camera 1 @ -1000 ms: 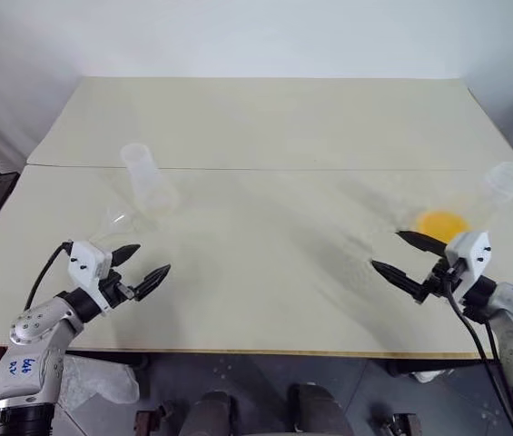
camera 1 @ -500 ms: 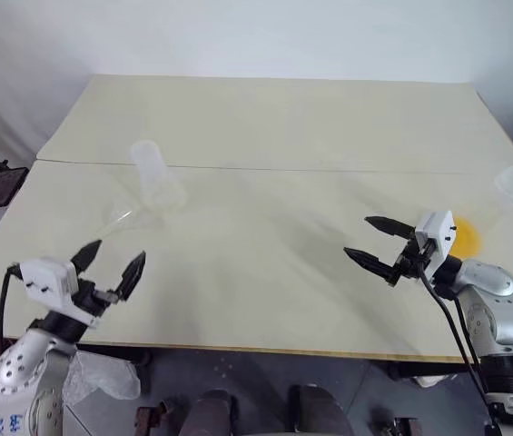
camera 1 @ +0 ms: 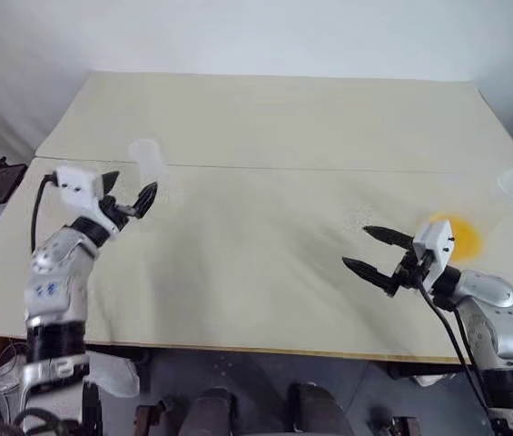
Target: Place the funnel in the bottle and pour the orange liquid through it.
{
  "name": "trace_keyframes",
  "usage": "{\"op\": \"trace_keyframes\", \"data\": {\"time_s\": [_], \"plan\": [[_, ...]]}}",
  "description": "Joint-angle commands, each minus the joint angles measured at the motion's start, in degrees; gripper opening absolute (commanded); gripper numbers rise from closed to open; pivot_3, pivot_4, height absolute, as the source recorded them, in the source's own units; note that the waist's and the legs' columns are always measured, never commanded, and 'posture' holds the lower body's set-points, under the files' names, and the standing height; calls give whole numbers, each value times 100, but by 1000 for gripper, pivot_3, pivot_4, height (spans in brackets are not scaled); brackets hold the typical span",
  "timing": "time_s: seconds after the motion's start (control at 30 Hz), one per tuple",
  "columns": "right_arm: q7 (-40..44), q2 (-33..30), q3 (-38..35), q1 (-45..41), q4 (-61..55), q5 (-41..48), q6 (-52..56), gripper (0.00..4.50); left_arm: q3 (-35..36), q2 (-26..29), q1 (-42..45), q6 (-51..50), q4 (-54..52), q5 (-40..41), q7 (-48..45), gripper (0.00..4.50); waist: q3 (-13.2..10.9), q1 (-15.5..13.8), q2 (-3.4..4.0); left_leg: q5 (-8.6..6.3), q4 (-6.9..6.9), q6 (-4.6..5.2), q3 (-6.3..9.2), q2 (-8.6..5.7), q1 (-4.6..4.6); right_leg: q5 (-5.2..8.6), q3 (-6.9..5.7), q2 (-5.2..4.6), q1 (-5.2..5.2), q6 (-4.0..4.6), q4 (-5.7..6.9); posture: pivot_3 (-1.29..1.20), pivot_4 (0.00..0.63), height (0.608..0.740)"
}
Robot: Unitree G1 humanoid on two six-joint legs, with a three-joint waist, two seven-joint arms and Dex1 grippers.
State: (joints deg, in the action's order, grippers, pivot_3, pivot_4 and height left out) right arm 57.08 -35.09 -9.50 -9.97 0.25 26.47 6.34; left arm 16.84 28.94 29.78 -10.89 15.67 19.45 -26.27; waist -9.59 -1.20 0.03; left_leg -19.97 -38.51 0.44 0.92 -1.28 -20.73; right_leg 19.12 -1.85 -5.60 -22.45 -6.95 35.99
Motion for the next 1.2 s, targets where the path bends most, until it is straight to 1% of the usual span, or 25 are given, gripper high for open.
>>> {"op": "trace_keyframes", "data": {"time_s": [0.03,0.13,0.23,0.53,0.67,0.77,0.9,0.93,1.1,1.2], "plan": [[-63,-11,-147,87,-323,120,22,4469,-58,59,282,362,412,-150,-142,4500,0,34,-1,0,0,0,0,0,0,-1,0,-2,0,-2,-1,0,150,740],[-162,0,-189,140,-433,141,65,4469,-140,47,626,543,887,-267,-163,4500,-1,54,-1,-1,-5,-1,5,1,-9,-2,-13,-4,-3,-4,-1,0,150,740],[-195,-16,-210,184,-475,144,72,4469,-214,45,816,689,1244,-352,-207,4500,-1,56,-1,-1,-36,-1,21,2,-44,-2,-32,-3,-16,-4,3,0,150,740],[-282,-22,-232,220,-534,138,93,4469,-269,-33,1348,1148,2103,-491,-303,4500,-2,20,-3,-1,-50,0,23,-3,-48,-6,-36,-5,-12,-12,7,0,150,740],[-316,-17,-216,156,-482,103,62,4469,-288,-29,1603,1466,2540,-516,-512,4500,-5,-1,-8,-2,-53,1,23,-6,-49,-7,-40,-1,-12,-13,8,0,150,740],[-339,-12,-214,145,-487,96,58,4500,-284,-15,1761,1552,2830,-543,-553,3959,-5,-1,-8,-2,-53,1,22,-8,-49,-7,-44,-1,-12,-14,10,0,150,740],[-372,-16,-225,152,-513,98,57,4500,-295,-12,1831,1604,3006,-527,-679,2696,-5,1,-8,-2,-54,2,23,-8,-49,-7,-48,1,-12,-14,14,0,150,740],[-379,-18,-231,162,-525,100,56,4500,-299,-12,1833,1610,3017,-522,-711,2506,-5,1,-8,-2,-54,2,23,-8,-49,-7,-50,1,-12,-14,15,0,150,740],[-417,-39,-280,215,-588,126,59,4500,-351,0,1869,1515,2773,-452,-1002,2494,-5,-7,-8,-2,-57,2,23,-10,-49,-7,-52,0,-12,-14,19,0,150,740],[-423,-70,-327,256,-650,163,89,4500,-476,-31,1926,1174,2194,-322,-1337,2494,-7,-14,-11,-2,-58,3,26,-12,-52,-7,-59,0,-12,-14,20,0,150,740]]}}
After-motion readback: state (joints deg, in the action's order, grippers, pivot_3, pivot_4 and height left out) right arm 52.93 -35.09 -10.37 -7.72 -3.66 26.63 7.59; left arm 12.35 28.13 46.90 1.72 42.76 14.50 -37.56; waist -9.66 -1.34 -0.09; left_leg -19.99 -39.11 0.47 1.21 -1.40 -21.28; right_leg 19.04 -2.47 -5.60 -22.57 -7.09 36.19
